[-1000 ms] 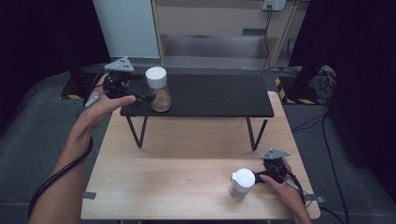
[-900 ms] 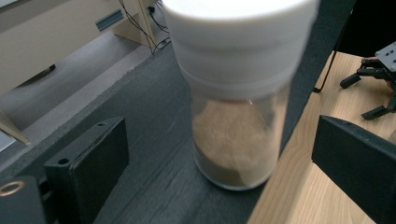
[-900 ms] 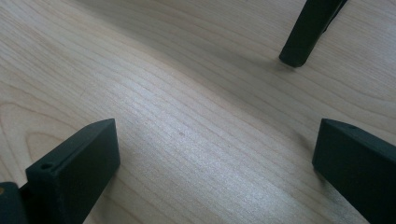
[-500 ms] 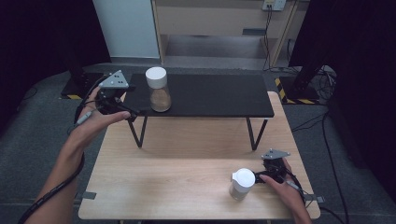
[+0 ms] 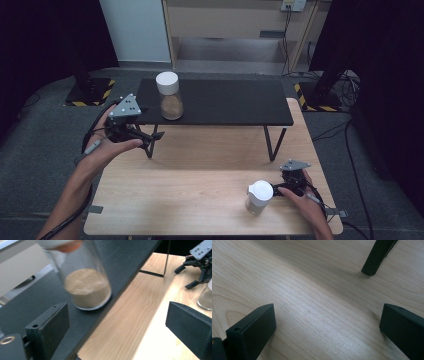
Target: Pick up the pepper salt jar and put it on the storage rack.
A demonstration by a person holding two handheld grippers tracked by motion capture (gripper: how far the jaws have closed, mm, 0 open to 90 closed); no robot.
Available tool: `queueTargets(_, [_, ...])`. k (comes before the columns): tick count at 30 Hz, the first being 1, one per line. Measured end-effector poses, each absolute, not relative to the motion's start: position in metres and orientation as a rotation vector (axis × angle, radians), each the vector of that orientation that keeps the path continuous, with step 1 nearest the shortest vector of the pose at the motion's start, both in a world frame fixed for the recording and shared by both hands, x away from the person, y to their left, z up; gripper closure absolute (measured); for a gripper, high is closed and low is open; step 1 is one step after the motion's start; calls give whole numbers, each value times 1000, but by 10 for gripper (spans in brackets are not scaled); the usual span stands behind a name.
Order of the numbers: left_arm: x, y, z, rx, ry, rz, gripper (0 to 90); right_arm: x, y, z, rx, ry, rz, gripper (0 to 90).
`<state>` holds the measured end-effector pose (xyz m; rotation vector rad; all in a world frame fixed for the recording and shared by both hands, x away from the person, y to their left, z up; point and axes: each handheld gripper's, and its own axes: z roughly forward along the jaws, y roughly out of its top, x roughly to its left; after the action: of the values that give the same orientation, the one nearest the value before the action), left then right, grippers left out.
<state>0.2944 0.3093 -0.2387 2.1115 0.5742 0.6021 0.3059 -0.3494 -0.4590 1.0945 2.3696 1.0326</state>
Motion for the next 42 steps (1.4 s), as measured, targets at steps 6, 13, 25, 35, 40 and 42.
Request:
queueTargets(6, [288, 299, -253, 2118, 543, 587, 42, 306, -349, -459, 1094, 2370, 1032, 14])
queueTargets(13, [288, 286, -269, 2138, 525, 573, 40, 306, -349, -459, 1094, 2370, 1033, 14])
queueTargets(25, [292, 262, -295, 2194, 508, 537, 40, 306, -349, -459, 1095, 2370, 1033, 14])
queueTargets(35, [289, 245, -318, 2234, 492, 501, 38, 306, -349, -459, 1095, 2370, 1033, 14])
queueTargets(40, [290, 237, -333, 2248, 487, 478, 39, 306, -349, -459, 1095, 2370, 1033, 14])
queueTargets(42, [290, 233, -338, 2260, 484, 469, 40, 306, -349, -459, 1095, 2370, 1033, 14])
